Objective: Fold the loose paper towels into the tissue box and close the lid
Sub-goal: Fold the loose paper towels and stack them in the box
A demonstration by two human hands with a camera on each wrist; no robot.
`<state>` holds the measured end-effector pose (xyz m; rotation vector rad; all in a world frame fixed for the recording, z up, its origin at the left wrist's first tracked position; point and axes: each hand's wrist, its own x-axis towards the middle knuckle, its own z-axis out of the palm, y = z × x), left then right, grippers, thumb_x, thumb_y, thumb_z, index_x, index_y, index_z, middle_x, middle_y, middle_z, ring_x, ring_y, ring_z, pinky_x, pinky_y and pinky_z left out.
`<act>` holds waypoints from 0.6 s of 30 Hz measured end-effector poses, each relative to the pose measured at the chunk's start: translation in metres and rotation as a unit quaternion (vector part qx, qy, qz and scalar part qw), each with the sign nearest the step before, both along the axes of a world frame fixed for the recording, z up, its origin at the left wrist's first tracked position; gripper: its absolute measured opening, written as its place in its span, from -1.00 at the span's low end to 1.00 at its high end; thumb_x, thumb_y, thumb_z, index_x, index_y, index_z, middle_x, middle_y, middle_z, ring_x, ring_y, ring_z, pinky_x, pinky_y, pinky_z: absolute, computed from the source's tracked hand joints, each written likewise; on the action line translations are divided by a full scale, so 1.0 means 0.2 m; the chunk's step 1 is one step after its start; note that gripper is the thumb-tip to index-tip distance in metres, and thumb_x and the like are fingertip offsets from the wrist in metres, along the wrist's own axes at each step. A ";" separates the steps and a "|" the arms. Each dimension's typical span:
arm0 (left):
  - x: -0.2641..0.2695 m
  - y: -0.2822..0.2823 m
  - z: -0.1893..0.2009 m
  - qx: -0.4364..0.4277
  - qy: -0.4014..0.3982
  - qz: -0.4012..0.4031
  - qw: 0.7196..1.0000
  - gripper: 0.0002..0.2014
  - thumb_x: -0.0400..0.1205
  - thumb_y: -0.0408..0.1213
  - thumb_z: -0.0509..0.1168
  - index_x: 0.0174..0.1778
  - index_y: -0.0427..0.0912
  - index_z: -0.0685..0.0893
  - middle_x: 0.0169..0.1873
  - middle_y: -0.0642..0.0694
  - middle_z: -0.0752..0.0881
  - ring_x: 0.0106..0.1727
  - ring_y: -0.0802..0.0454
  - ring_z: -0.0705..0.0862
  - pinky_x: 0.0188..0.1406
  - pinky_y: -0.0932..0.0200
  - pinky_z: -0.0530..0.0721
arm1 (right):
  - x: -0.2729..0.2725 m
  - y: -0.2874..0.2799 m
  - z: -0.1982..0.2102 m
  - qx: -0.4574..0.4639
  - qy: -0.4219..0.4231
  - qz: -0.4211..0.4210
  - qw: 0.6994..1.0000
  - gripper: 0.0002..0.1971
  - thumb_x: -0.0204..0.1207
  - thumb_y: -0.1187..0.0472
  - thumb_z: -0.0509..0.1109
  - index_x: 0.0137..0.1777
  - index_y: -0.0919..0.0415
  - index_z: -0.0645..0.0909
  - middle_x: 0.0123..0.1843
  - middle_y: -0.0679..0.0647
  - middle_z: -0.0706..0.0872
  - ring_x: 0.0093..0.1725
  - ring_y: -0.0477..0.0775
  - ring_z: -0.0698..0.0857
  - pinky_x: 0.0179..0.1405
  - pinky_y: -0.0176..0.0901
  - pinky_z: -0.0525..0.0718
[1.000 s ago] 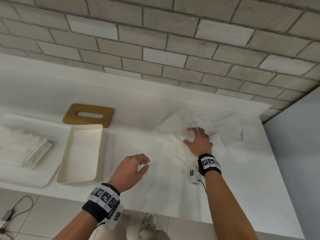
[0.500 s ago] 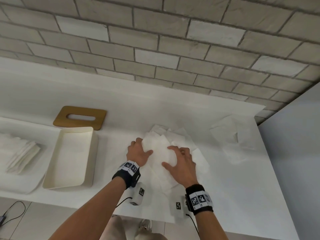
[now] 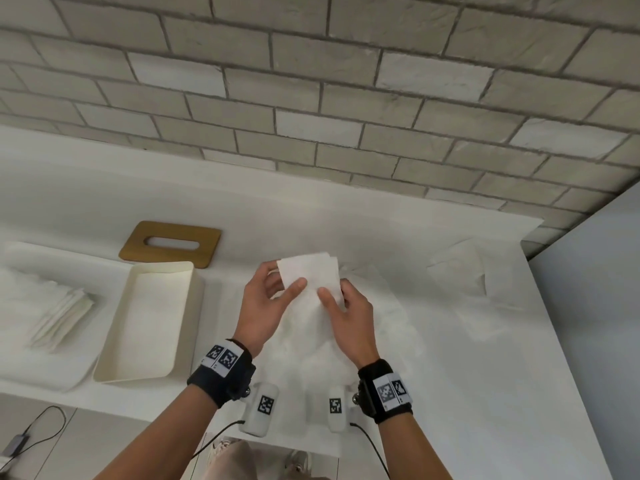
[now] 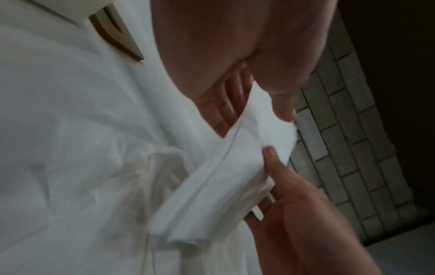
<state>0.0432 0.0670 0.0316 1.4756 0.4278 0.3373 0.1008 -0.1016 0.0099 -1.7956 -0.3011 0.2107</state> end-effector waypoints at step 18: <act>-0.21 0.23 -0.03 0.101 0.078 0.155 0.980 -0.64 0.74 -0.02 0.47 0.36 -0.15 0.76 0.08 0.08 0.87 0.08 0.15 0.84 -0.05 0.14 0.81 | 0.18 0.24 -0.27 -0.450 -0.010 0.019 0.893 -0.28 0.51 -0.25 0.63 0.55 0.02 0.47 0.47 0.13 0.54 0.49 0.34 0.48 0.41 0.29 0.47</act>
